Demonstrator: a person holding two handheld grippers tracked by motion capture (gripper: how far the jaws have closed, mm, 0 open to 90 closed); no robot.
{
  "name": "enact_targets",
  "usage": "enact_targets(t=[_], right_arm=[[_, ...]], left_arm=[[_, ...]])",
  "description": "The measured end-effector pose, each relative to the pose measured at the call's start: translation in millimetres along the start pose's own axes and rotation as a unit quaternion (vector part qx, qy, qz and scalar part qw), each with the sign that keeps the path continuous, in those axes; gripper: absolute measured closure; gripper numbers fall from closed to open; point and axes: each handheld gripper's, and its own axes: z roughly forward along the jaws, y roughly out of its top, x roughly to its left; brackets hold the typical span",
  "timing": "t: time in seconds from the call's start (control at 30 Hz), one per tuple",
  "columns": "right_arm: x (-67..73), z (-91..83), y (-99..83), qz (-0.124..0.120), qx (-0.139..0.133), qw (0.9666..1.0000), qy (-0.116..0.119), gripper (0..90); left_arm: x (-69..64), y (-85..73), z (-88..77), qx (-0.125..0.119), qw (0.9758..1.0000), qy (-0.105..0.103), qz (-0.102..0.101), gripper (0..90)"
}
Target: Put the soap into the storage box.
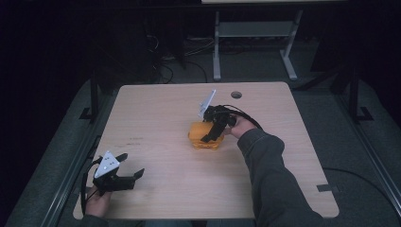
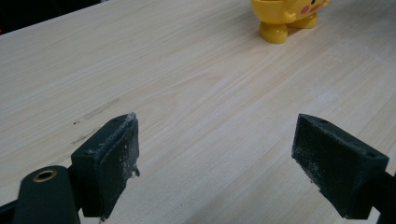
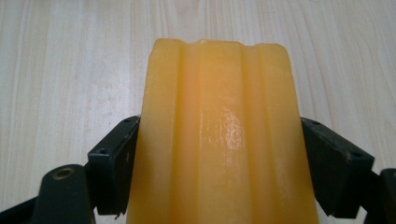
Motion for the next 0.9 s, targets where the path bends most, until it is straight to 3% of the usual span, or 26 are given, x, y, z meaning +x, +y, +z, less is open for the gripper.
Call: enact_targets(t=[0.33, 0.9], right_arm=[[-0.5, 1.8, -2.8, 0.003, -0.003, 1.0, -0.002, 20.4], [0.3, 4.0, -3.2, 0.005, 0.014, 0.9999, -0.003, 20.1]], left_arm=[[0.2, -0.1, 0.1, 0.0, 1.0, 0.0, 0.0, 14.3], [0.0, 0.3, -0.4, 0.001, 1.0, -0.001, 0.0, 14.3]])
